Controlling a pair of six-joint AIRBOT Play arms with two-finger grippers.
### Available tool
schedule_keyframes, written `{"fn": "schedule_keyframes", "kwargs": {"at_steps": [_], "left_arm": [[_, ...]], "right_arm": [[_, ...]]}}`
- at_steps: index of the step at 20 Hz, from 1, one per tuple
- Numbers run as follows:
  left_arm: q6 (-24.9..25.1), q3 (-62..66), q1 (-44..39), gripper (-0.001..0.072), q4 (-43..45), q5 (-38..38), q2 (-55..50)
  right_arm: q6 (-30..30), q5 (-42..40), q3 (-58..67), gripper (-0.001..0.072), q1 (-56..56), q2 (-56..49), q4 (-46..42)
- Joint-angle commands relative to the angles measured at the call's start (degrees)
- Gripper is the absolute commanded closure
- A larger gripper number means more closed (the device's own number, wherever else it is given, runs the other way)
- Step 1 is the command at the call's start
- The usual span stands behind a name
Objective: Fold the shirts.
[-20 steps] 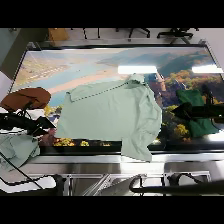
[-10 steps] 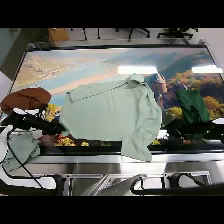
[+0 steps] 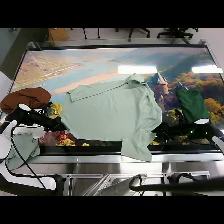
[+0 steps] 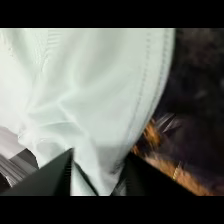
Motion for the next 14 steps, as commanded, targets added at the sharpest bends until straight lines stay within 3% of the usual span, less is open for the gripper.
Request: {"fn": "schedule_keyframes", "kwargs": {"at_steps": [1,3,9,14], "left_arm": [[-0.5,2.2,-0.1,0.0691,-0.7,-3.1,0.0],[-0.7,3.5,-0.1,0.0693,-0.7,-4.2,1.1],[-0.7,9.6,-0.1,0.0695,-2.9,-7.0,16.5],[0.7,23.8,0.2,0.0695,-23.6,-6.5,33.5]], "right_arm": [[-6.3,-4.6,0.2,0.0490,3.1,-3.8,5.8],[-8.2,-2.9,2.5,0.0675,2.9,-2.8,7.8],[-4.8,8.2,24.5,0.0682,-0.8,10.5,8.6],[-4.5,12.7,47.6,0.0682,-8.0,19.6,15.8]]}}
